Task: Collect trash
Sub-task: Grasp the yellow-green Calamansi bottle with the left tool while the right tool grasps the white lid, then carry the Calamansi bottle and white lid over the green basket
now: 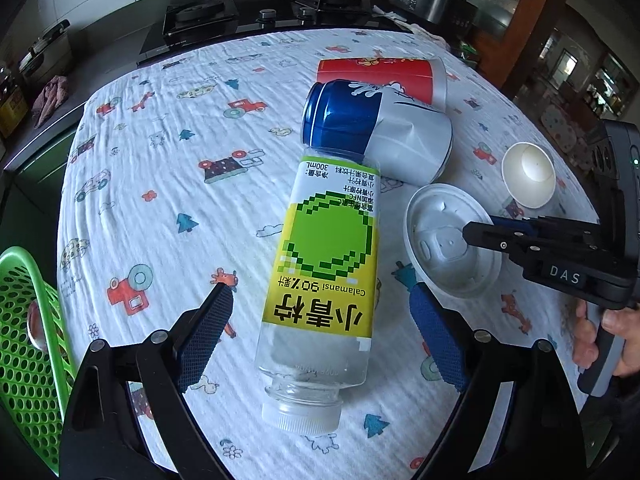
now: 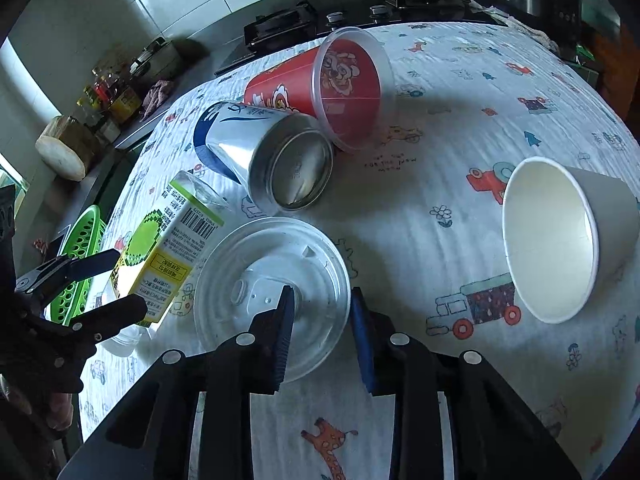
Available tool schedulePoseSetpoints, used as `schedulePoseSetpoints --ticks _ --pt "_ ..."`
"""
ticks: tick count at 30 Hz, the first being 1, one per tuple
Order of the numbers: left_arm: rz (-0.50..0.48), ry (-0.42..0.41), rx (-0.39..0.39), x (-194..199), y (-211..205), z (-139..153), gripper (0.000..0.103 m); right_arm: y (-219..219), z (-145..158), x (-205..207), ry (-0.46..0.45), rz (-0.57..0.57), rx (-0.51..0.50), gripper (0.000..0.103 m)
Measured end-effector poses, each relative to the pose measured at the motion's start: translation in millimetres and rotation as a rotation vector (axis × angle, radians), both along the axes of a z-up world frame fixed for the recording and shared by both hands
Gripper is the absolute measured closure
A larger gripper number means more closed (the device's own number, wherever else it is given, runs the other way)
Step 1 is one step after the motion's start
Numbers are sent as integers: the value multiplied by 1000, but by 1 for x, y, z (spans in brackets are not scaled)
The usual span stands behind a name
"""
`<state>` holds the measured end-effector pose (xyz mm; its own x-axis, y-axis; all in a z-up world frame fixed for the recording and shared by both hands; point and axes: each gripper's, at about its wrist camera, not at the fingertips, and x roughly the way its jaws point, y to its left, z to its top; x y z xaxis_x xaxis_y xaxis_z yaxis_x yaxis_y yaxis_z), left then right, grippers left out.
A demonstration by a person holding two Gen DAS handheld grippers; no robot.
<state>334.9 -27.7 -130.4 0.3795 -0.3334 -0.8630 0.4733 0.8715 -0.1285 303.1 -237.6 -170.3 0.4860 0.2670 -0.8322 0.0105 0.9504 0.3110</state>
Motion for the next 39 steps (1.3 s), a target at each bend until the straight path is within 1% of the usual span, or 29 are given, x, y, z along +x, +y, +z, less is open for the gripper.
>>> schedulePoseSetpoints --ticks 1,2,4,7,9,10,11,12,18,23,26,31,36,39 --pt "-3 1 1 1 -1 -1 19 -1 0 1 0 -4 2 79" --pt "-5 3 3 2 -2 -2 22 -1 0 0 0 -8 -3 86" --pt "-6 4 7 2 -4 -5 23 0 -1 0 4 -8 -7 93" --pt "-4 7 18 4 -5 -10 28 -1 -1 -2 2 -12 -4 93" --pt "-2 9 20 4 -6 -12 38 -1 0 -2 -3 -14 -6 96" --pt "1 9 20 5 -6 -12 40 -1 1 -3 -5 -14 -9 96" --pt "4 8 19 5 -5 -12 44 -1 2 -4 -8 -14 -11 96" --pt "3 7 18 5 -6 -12 45 0 2 -4 -10 -13 -14 96" --pt "-4 -28 40 0 -8 -11 47 7 7 -7 -31 3 -50 97" --pt "13 -48 14 -9 3 -1 48 19 19 -13 -68 37 -84 97" --pt "40 -63 -4 -14 16 8 48 30 27 -15 -91 71 -113 97" --pt "122 -97 -34 -21 54 26 48 52 44 -15 -136 129 -118 98" --pt "234 -147 -51 -29 107 49 48 87 62 -10 -186 207 -128 98" --pt "307 -174 -44 -32 142 60 48 112 74 -5 -215 258 -127 98"
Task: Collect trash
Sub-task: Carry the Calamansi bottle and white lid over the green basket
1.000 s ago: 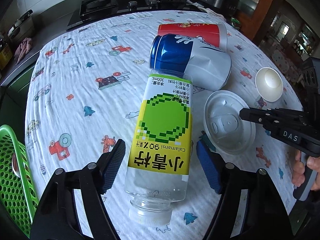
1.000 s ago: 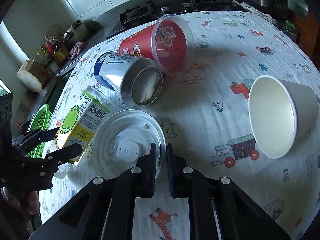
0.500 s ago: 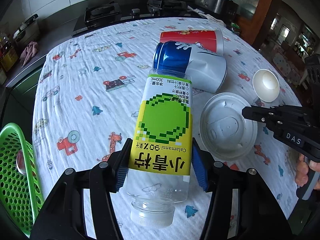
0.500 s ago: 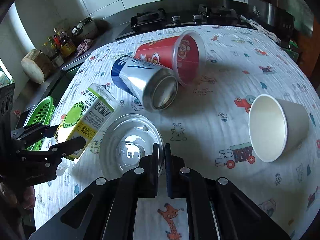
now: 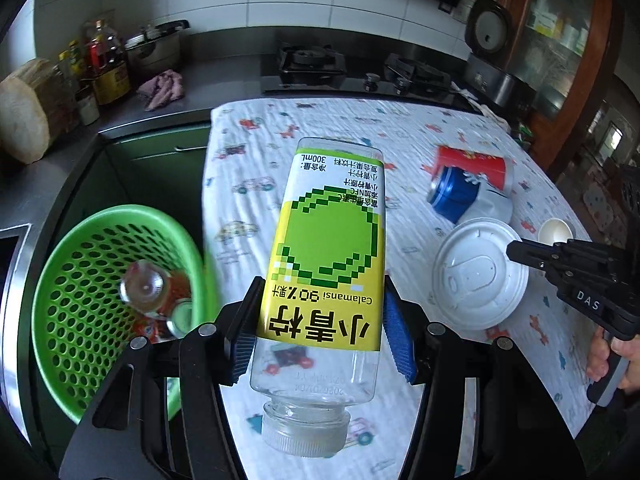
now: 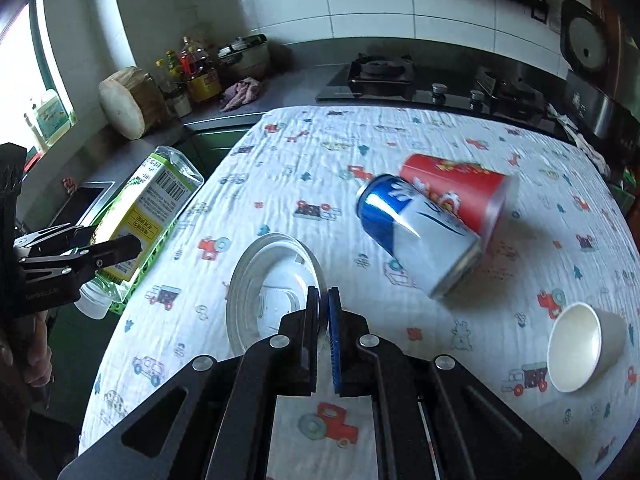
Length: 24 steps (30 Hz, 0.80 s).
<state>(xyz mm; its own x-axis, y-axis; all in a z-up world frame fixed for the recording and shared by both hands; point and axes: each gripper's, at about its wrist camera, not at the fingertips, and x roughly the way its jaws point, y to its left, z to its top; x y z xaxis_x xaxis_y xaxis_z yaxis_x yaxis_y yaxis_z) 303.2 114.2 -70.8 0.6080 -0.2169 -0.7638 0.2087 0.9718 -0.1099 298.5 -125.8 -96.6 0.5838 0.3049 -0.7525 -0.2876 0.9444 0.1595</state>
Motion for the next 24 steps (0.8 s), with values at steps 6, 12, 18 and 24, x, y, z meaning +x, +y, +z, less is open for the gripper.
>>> schedulePoseSetpoints --ticks 6,12,18,24 --pt "150 2 10 1 68 2 47 55 22 12 -37 102 14 98" --pt "279 42 23 5 130 -10 47 117 37 25 -57 195 23 98" --pt "371 97 5 5 176 -26 47 176 41 34 -57 268 29 98" --pt "410 124 -17 -6 198 -38 45 229 32 40 -34 329 25 98"
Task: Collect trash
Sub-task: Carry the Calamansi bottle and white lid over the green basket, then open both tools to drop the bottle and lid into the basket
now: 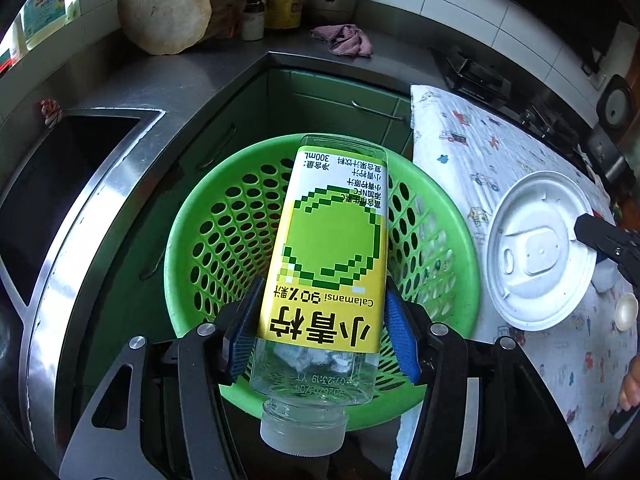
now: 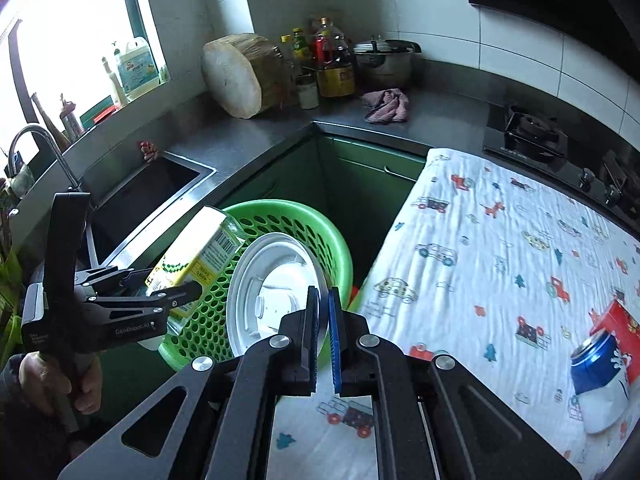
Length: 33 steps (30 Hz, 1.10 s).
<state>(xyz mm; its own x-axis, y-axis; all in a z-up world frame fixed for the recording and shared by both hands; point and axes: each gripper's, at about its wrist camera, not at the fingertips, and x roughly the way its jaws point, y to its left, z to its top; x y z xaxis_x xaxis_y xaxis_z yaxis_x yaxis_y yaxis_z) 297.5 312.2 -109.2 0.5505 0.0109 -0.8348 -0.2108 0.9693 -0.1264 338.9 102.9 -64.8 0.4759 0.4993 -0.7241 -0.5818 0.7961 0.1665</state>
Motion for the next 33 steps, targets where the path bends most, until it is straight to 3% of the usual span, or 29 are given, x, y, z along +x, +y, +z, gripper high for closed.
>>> schedulePoseSetpoints --ticks 7,15,23,28,33 --pt "37 -14 -10 -11 17 2 42 35 -17 1 43 37 -9 97" --pt "72 -29 -19 -19 29 9 37 41 -24 0 66 43 -1 93" --pt "77 -57 -33 -24 22 23 23 15 -15 -10 41 7 9 58" --pt "54 -70 -31 -21 5 30 19 -24 -11 -16 37 -46 21 46" --pt "10 -72 -34 -13 -21 33 17 -67 -11 -20 27 -118 11 40"
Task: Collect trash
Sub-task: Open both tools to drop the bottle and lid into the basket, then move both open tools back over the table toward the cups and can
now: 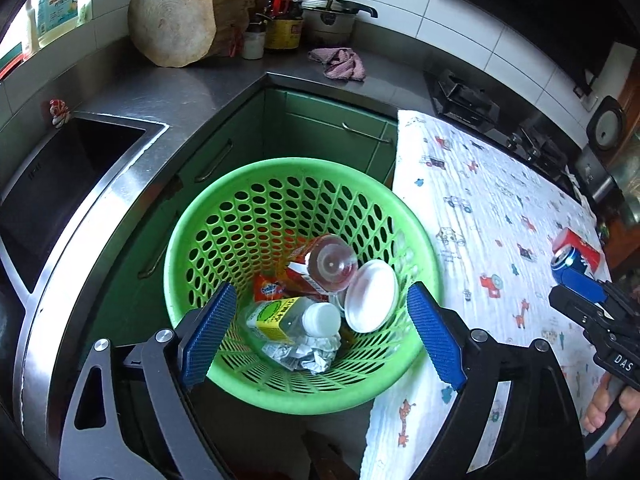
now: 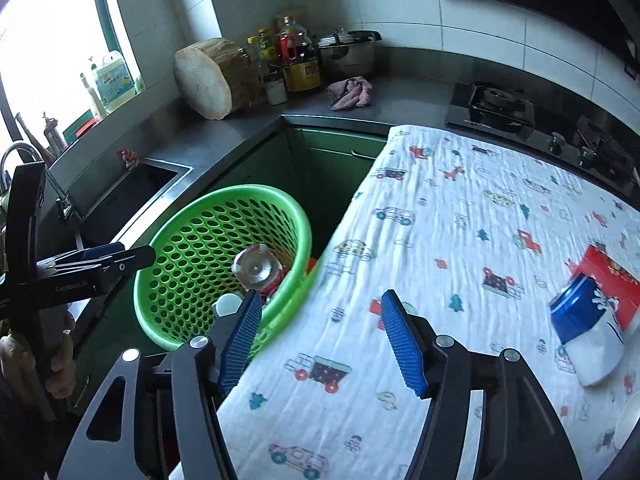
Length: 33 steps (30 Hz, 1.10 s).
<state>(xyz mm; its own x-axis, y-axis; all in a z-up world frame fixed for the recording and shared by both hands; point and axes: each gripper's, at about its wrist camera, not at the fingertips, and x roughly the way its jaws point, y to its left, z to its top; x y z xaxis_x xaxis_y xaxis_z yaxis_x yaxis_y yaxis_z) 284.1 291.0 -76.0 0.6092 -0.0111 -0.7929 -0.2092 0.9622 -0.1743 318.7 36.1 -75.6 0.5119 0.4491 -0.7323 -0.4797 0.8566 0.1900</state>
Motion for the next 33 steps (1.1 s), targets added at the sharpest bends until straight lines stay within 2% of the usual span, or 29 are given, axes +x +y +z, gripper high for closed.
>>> schedulePoseSetpoints --ticks 13,19,24,29,33 --pt "-168 5 -16 28 -77 4 13 -127 0 -10 -10 -261 -17 20" --pt "-260 13 -20 41 -116 4 13 -196 -5 -23 -5 -426 -46 17" --pt "-302 23 -25 44 -150 2 13 -253 -8 -34 3 -515 -82 16" --pt "-305 42 -23 45 -186 0 13 -304 -10 -43 7 -515 -127 13" --pt "-307 54 -21 44 -216 0 13 -334 -15 -46 9 -395 -221 13"
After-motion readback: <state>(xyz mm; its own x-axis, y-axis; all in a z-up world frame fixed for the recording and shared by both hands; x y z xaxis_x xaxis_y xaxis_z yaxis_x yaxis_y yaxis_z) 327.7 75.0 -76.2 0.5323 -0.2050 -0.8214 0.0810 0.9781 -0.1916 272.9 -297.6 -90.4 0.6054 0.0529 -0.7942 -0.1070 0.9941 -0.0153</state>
